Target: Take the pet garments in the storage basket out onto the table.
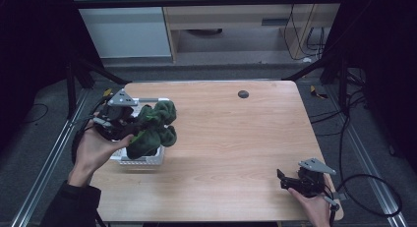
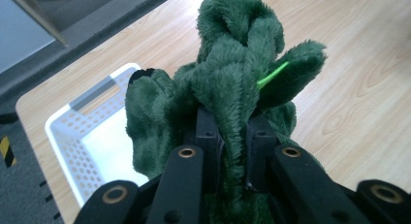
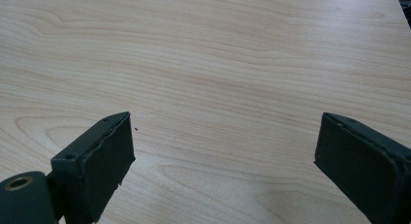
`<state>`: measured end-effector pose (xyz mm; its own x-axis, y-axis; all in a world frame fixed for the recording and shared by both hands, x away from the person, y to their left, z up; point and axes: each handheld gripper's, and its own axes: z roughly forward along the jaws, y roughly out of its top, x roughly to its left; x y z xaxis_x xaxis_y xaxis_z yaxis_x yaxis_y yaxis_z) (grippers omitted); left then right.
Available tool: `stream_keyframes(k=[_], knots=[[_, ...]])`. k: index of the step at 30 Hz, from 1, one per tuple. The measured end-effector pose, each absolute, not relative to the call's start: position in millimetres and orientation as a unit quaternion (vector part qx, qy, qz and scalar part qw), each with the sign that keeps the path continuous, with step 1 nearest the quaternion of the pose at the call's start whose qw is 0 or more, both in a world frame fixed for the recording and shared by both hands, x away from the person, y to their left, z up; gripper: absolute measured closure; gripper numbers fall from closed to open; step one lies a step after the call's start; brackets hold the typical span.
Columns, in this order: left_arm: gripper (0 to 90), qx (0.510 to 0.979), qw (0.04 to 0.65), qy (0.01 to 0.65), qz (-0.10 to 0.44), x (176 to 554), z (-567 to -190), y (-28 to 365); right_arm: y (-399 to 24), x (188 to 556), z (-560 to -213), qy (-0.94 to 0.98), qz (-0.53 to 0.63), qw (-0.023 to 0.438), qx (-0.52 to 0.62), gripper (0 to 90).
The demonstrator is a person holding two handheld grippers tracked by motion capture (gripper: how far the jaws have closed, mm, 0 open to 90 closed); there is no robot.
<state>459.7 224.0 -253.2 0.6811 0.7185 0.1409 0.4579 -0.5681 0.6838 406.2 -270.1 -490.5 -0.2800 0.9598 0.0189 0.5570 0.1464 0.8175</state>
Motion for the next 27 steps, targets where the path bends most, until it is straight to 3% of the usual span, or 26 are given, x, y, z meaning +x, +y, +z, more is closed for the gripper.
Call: stream_keyframes(k=[27], knots=[[79.8,0.898,0.297,0.282,0.163,463,-269,149,-271,405,-488,0.702,0.38,0.27,0.538,6.9]])
